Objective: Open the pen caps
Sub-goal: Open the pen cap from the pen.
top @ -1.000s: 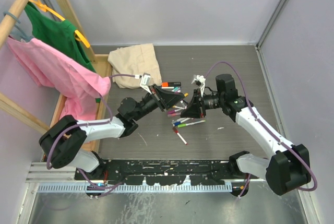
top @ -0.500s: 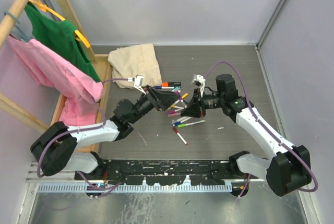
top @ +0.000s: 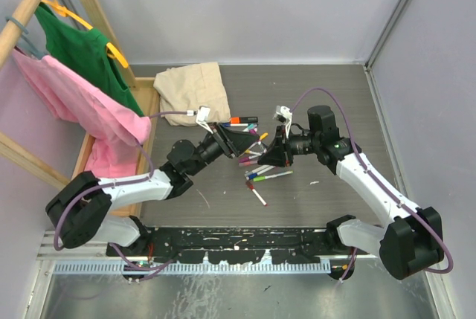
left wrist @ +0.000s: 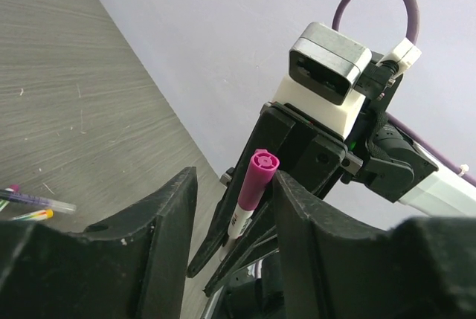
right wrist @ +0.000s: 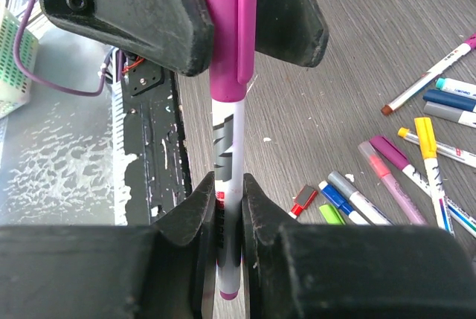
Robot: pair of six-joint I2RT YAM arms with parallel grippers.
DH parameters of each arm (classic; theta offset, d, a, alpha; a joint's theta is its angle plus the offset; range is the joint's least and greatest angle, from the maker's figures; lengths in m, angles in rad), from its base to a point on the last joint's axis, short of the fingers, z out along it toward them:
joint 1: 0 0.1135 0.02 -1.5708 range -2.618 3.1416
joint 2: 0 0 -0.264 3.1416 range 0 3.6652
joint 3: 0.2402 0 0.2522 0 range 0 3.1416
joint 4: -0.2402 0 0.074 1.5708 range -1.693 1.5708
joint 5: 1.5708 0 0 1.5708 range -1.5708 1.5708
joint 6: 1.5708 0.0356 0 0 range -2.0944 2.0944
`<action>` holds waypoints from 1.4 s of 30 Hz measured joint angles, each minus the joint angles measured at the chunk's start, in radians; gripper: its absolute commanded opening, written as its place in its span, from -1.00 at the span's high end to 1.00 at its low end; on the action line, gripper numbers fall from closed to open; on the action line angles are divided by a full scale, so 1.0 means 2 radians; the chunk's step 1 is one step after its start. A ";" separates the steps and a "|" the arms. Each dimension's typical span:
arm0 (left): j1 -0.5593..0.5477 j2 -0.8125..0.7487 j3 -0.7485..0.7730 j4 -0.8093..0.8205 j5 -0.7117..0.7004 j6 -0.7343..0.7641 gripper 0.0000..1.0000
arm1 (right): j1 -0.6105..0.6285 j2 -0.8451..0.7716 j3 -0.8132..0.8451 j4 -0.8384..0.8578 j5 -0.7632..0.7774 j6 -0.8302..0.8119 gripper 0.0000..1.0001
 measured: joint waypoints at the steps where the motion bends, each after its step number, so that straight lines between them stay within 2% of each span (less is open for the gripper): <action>1: 0.000 0.001 0.001 -0.001 0.000 0.000 0.17 | 0.000 0.000 0.000 0.000 0.001 -0.001 0.99; 4: 0.000 0.005 0.005 -0.003 0.000 0.000 0.37 | 0.000 0.000 0.000 0.000 0.005 -0.001 0.99; 6: 0.000 0.006 0.007 -0.003 -0.001 -0.002 0.44 | 0.001 0.000 0.000 -0.001 0.009 -0.001 0.99; 19: -0.002 0.017 0.024 -0.007 -0.003 0.000 0.46 | 0.002 0.000 0.000 0.000 0.016 -0.003 0.99; 21: -0.002 0.018 0.025 -0.007 -0.003 0.000 0.56 | 0.002 0.000 0.000 0.000 0.018 -0.003 0.99; 26: -0.002 0.019 0.028 -0.013 -0.004 0.009 1.00 | 0.002 0.000 0.000 -0.001 0.020 -0.001 0.99; 37: -0.002 0.006 0.028 -0.036 -0.024 0.030 1.00 | 0.008 0.001 0.000 0.001 0.036 -0.003 0.99; 40: 0.012 -0.010 0.028 -0.053 -0.030 0.031 1.00 | 0.012 0.006 0.001 0.016 0.048 -0.006 0.99; 42: 0.038 -0.032 0.031 -0.053 -0.060 0.035 1.00 | 0.012 0.010 0.001 0.002 0.048 -0.012 0.99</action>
